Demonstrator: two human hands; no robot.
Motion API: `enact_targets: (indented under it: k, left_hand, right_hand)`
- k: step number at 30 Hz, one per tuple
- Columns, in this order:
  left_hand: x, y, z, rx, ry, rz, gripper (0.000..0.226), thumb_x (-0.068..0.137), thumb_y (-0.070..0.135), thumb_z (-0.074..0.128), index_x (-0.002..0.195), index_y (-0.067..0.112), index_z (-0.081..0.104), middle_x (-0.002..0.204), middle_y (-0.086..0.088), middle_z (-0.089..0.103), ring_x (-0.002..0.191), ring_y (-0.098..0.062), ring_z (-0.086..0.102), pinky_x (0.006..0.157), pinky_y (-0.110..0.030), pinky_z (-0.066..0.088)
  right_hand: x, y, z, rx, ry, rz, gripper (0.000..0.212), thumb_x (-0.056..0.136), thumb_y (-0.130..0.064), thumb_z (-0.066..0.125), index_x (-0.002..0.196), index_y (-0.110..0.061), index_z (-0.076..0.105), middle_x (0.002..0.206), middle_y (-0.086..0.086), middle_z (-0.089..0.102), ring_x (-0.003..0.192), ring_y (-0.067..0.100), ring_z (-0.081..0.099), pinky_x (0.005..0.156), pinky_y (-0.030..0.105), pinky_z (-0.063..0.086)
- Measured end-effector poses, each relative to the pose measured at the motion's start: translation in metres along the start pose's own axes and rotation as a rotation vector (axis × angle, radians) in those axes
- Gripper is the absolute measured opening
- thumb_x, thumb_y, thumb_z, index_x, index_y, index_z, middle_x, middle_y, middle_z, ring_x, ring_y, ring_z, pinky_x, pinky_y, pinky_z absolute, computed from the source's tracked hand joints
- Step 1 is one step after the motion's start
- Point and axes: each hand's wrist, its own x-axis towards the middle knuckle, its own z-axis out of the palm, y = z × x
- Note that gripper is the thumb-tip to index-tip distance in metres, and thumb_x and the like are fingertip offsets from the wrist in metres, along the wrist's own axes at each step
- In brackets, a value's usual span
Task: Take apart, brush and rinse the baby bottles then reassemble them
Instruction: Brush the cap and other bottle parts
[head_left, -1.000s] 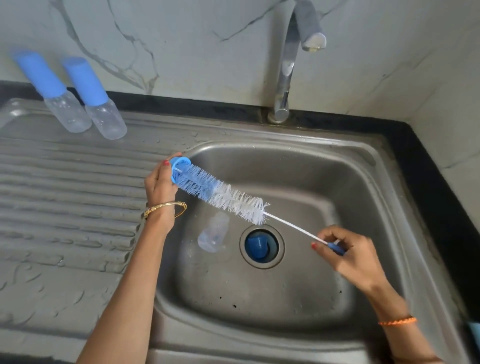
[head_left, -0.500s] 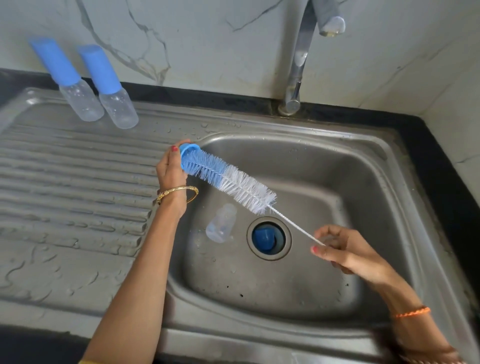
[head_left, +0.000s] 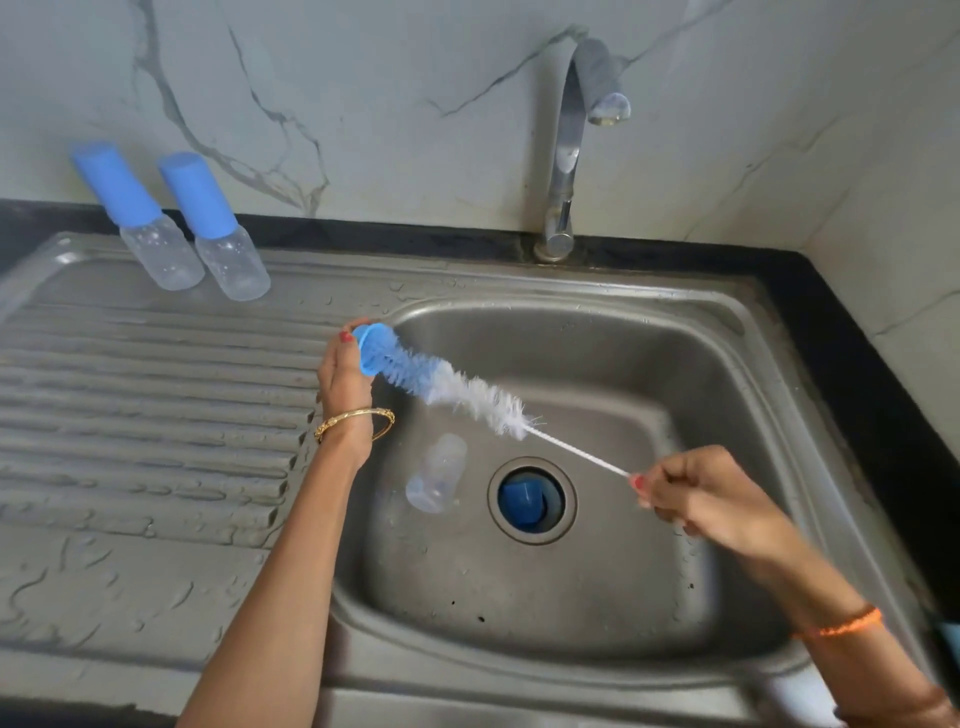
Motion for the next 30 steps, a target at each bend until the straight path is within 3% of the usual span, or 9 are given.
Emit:
enact_targets:
  k: [3, 6, 11, 14, 16, 20, 23, 26, 30]
  left_hand:
    - [-0.002, 0.000, 0.000, 0.036, -0.048, 0.024, 0.033, 0.100, 0.010, 0.028, 0.086, 0.024, 0.055, 0.087, 0.004, 0.056, 0.079, -0.002, 0.053, 0.068, -0.012, 0.044]
    - [-0.001, 0.005, 0.001, -0.044, 0.019, -0.010, 0.034, 0.101, 0.010, 0.027, 0.086, 0.020, 0.056, 0.086, 0.002, 0.056, 0.075, -0.001, 0.055, 0.065, -0.011, 0.046]
    - [0.002, 0.006, 0.001, -0.148, 0.079, -0.059, 0.031, 0.101, 0.011, 0.030, 0.087, 0.014, 0.057, 0.085, 0.001, 0.059, 0.071, 0.000, 0.061, 0.075, -0.017, 0.050]
    - [0.002, 0.001, 0.002, -0.082, 0.069, -0.060, 0.027, 0.101, 0.014, 0.031, 0.095, 0.012, 0.058, 0.086, 0.002, 0.058, 0.077, -0.002, 0.058, 0.073, -0.016, 0.048]
    - [0.004, -0.001, 0.000, -0.038, 0.066, -0.045, 0.026, 0.101, 0.014, 0.031, 0.099, 0.012, 0.057, 0.087, 0.003, 0.057, 0.079, -0.004, 0.056, 0.071, -0.016, 0.047]
    - [0.004, -0.005, -0.002, 0.035, -0.031, 0.007, 0.034, 0.099, 0.011, 0.029, 0.089, 0.025, 0.058, 0.093, 0.001, 0.057, 0.084, -0.007, 0.054, 0.079, -0.023, 0.044]
    - [-0.002, -0.004, 0.004, -0.015, -0.070, -0.006, 0.034, 0.099, 0.009, 0.029, 0.088, 0.023, 0.058, 0.093, 0.000, 0.056, 0.083, -0.006, 0.054, 0.074, -0.019, 0.047]
    - [-0.001, -0.001, 0.006, -0.102, -0.028, -0.020, 0.033, 0.099, 0.007, 0.029, 0.086, 0.019, 0.057, 0.088, 0.000, 0.056, 0.079, -0.005, 0.054, 0.069, -0.017, 0.048]
    - [-0.001, -0.001, 0.008, -0.147, -0.015, -0.050, 0.031, 0.099, 0.007, 0.031, 0.085, 0.017, 0.057, 0.086, 0.000, 0.056, 0.074, -0.002, 0.057, 0.067, -0.016, 0.048]
  right_hand:
    - [-0.001, -0.003, -0.008, 0.163, -0.260, 0.182, 0.039, 0.093, -0.024, 0.053, 0.057, -0.012, 0.061, 0.040, -0.004, 0.033, 0.032, 0.005, 0.018, 0.035, 0.009, 0.011]
    - [-0.002, -0.006, -0.009, 0.115, -0.214, 0.019, 0.021, 0.086, -0.014, 0.063, 0.065, -0.011, 0.062, 0.045, -0.002, 0.045, 0.034, 0.005, 0.027, 0.035, 0.014, 0.017]
    - [0.005, -0.001, -0.009, -0.519, 0.612, -0.542, 0.015, 0.079, -0.023, 0.068, 0.066, -0.016, 0.069, 0.058, -0.005, 0.062, 0.051, 0.011, 0.058, 0.051, 0.019, 0.042]
    - [0.000, 0.001, -0.003, -0.694, 0.828, -0.733, 0.027, 0.084, -0.029, 0.056, 0.067, -0.015, 0.070, 0.059, 0.003, 0.065, 0.051, 0.027, 0.061, 0.041, 0.027, 0.044]
    - [-0.004, -0.007, 0.002, -0.602, 0.709, -0.589, 0.027, 0.085, -0.028, 0.058, 0.063, -0.019, 0.070, 0.054, 0.000, 0.064, 0.049, 0.022, 0.061, 0.044, 0.027, 0.046]
    - [-0.007, -0.021, -0.009, 0.099, -0.058, 0.053, 0.037, 0.094, -0.016, 0.053, 0.059, -0.013, 0.062, 0.037, -0.007, 0.035, 0.029, 0.003, 0.024, 0.032, 0.014, 0.020]
    - [-0.006, -0.010, -0.020, 0.080, -0.078, 0.029, 0.031, 0.093, -0.020, 0.054, 0.065, -0.011, 0.065, 0.041, -0.004, 0.035, 0.032, 0.004, 0.025, 0.035, 0.014, 0.020]
    - [-0.005, -0.004, -0.020, -0.127, 0.164, -0.202, 0.019, 0.080, -0.026, 0.071, 0.064, -0.017, 0.066, 0.051, 0.000, 0.052, 0.046, 0.008, 0.043, 0.050, 0.022, 0.034]
    - [-0.006, -0.004, -0.011, -0.610, 0.812, -0.594, 0.026, 0.083, -0.031, 0.059, 0.064, -0.015, 0.067, 0.057, 0.002, 0.062, 0.050, 0.025, 0.058, 0.046, 0.025, 0.041]
